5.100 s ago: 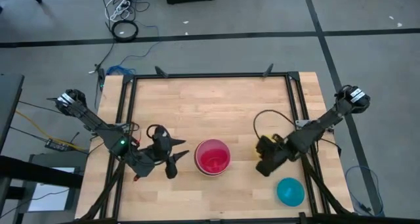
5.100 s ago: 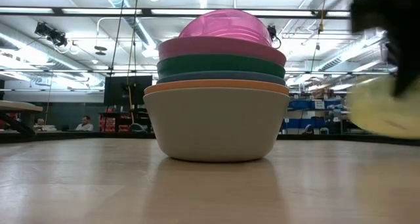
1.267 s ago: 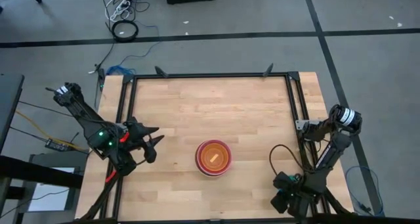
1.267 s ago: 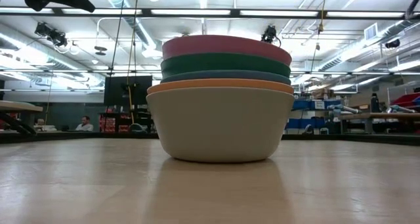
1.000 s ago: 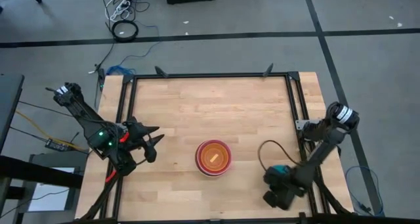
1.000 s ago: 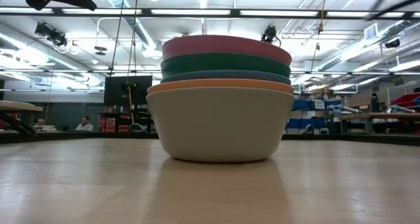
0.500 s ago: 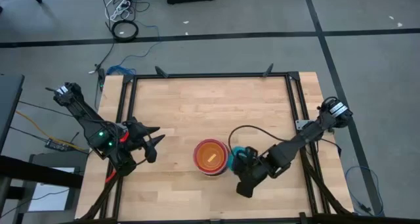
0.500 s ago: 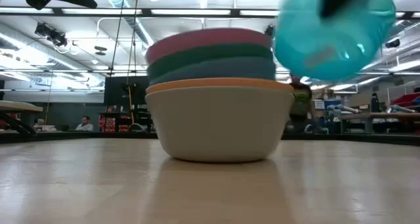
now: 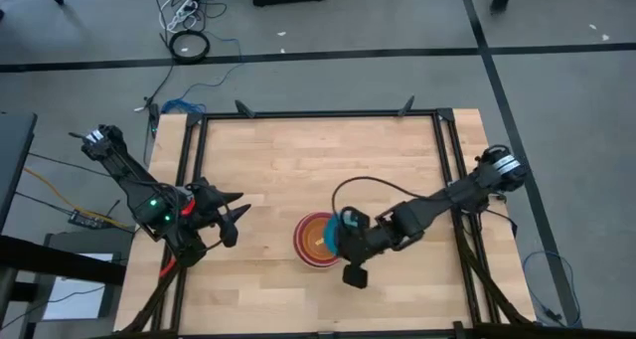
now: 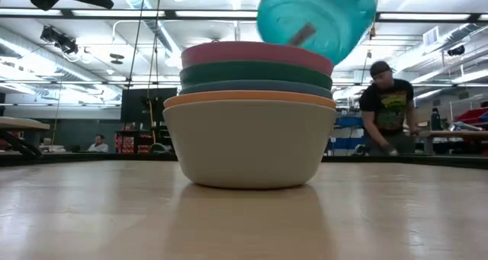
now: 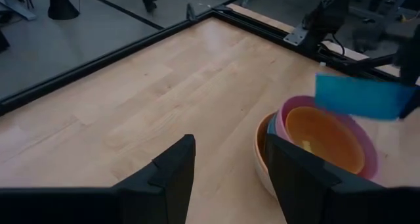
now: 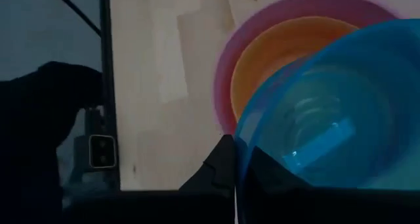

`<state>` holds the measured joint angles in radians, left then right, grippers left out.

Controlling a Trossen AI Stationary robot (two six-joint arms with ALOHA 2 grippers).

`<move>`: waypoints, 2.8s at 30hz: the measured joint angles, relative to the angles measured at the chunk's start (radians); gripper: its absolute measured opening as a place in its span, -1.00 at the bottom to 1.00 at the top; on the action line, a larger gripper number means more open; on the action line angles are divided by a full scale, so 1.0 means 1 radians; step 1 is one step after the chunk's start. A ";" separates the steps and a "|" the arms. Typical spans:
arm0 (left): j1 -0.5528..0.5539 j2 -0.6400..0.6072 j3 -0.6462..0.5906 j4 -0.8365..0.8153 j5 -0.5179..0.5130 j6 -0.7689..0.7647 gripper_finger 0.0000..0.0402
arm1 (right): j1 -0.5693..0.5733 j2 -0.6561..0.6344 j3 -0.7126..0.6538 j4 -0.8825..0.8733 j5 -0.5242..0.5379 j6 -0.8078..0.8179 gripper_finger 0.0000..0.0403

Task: Nest bowls inside each other
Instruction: Stack the light blue bowl on top of the yellow bowl, then return to Home Position

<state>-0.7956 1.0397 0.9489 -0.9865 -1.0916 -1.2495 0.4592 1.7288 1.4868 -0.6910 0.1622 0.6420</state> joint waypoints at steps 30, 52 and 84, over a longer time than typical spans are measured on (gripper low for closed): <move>0.001 0.001 0.000 0.020 0.003 0.016 -0.05 | -0.115 0.120 0.017 0.169 -0.159 -0.153 -0.49; -0.034 0.009 0.067 0.105 -0.127 0.252 -0.05 | -0.034 0.021 0.296 -0.334 0.435 -0.350 -0.95; -0.453 -0.310 0.192 -0.404 -0.482 0.218 -0.05 | 0.629 -1.158 -0.779 -0.289 1.134 0.151 -1.00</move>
<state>-1.2487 0.7298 1.1408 -1.3906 -1.5732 -1.0313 1.0879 0.5713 0.7078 -0.9795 1.2958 0.7934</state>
